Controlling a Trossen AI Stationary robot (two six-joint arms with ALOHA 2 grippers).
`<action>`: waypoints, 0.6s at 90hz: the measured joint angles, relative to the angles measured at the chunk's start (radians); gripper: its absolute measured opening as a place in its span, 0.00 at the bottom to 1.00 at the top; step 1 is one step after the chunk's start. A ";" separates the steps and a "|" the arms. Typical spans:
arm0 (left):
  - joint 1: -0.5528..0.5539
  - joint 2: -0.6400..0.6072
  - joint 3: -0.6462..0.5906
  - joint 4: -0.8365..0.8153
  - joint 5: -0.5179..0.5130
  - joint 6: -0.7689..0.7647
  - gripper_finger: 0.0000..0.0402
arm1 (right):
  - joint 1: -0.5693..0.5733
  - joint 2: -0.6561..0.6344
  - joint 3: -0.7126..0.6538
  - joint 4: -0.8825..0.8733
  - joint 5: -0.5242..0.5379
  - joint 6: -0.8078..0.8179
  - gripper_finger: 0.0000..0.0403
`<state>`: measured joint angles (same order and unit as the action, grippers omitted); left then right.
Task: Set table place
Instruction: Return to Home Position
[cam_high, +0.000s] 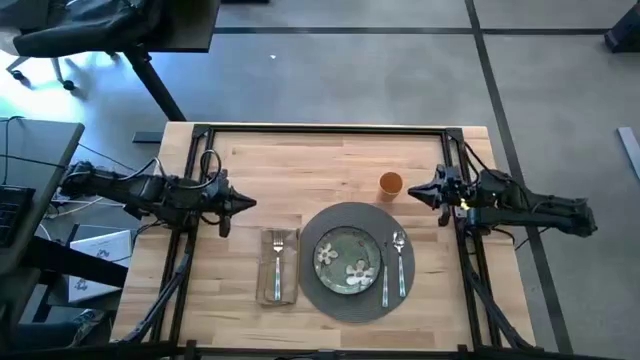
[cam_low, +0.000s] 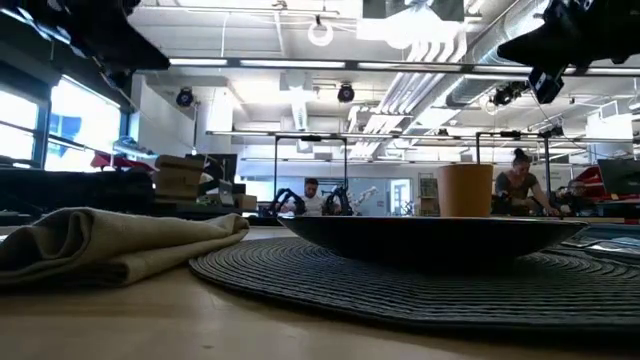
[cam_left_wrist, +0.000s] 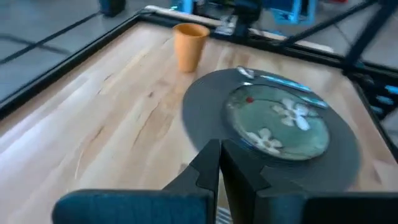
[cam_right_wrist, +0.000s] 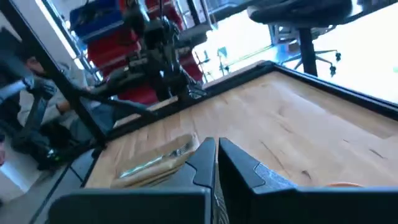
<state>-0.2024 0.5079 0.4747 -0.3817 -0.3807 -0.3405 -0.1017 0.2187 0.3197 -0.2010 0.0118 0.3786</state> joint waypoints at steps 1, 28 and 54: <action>0.000 -0.003 -0.003 -0.002 -0.007 -0.004 0.00 | 0.000 -0.004 -0.002 -0.001 0.000 0.005 0.00; -0.004 0.004 -0.009 0.007 0.031 -0.010 0.00 | 0.001 -0.024 -0.016 0.017 -0.029 0.008 0.00; -0.003 -0.058 -0.009 0.040 0.171 0.095 0.00 | 0.001 -0.053 -0.143 0.161 -0.069 -0.037 0.00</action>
<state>-0.2051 0.4496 0.4652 -0.3419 -0.2100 -0.2456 -0.1010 0.1659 0.1763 -0.0397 -0.0570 0.3416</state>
